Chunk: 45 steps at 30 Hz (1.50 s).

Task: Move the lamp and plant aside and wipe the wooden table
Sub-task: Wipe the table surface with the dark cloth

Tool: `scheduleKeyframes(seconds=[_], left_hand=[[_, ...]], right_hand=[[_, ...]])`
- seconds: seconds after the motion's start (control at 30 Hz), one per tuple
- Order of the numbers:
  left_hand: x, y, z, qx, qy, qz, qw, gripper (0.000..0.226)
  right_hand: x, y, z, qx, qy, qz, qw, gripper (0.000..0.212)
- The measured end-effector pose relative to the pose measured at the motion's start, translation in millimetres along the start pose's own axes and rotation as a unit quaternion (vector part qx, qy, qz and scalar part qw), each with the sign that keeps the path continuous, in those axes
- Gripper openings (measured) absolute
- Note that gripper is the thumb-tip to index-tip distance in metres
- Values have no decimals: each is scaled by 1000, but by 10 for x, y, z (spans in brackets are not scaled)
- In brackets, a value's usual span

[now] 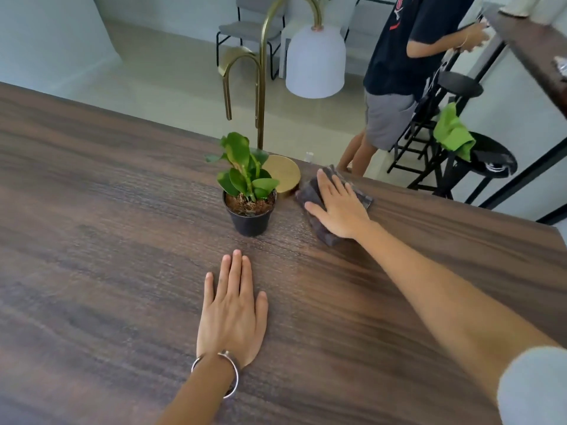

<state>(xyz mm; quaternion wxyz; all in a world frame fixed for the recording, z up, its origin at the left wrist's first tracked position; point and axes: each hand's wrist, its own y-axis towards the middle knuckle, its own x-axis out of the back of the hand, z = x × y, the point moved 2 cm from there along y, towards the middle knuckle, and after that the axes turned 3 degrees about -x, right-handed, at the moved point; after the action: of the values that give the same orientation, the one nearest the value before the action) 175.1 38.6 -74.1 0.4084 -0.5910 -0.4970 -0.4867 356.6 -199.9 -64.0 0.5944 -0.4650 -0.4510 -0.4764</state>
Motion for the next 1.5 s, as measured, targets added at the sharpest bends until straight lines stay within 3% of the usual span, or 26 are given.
scheduleKeyframes(seconds=[0.1,0.17,0.23,0.3,0.43,0.6,0.77,0.9,1.07,1.17,1.33,1.43,1.5], left_hand=[[13,-3,-17,-1,-4,6,1000,70],[18,-1,-26,1,-5,5,1000,71],[22,0,-29,1,-8,5,1000,71],[14,3,-19,0,-6,5,1000,71],[-15,6,-14,3,6,3,1000,70],[-5,-3,-7,0,3,5,1000,69],[3,3,-17,2,-1,7,1000,71],[18,8,-29,-1,-2,3,1000,70],[4,2,-14,5,3,0,1000,69],[7,-14,4,2,8,9,1000,68],[43,-15,-16,-1,-12,16,1000,66],[48,-16,-29,1,-14,21,1000,67],[52,-18,-47,2,-20,23,1000,67]], right_hand=[[-99,-1066,105,145,5,46,988,92],[-128,-1513,113,176,54,86,979,84],[-111,-1492,134,139,134,115,974,75],[-82,-1133,222,66,152,77,983,72],[-16,-98,235,-40,2,-16,999,73],[90,149,150,38,-33,27,998,72],[-219,-1100,178,208,-34,43,977,71],[-121,-912,6,220,-59,49,972,71],[208,417,-183,-8,-33,14,999,66],[135,509,-43,-73,-15,6,997,66],[19,-827,-491,-54,3,28,998,101],[40,-2042,-1507,-250,-14,-29,968,101],[107,-2799,-2171,-431,-5,-57,900,115]])
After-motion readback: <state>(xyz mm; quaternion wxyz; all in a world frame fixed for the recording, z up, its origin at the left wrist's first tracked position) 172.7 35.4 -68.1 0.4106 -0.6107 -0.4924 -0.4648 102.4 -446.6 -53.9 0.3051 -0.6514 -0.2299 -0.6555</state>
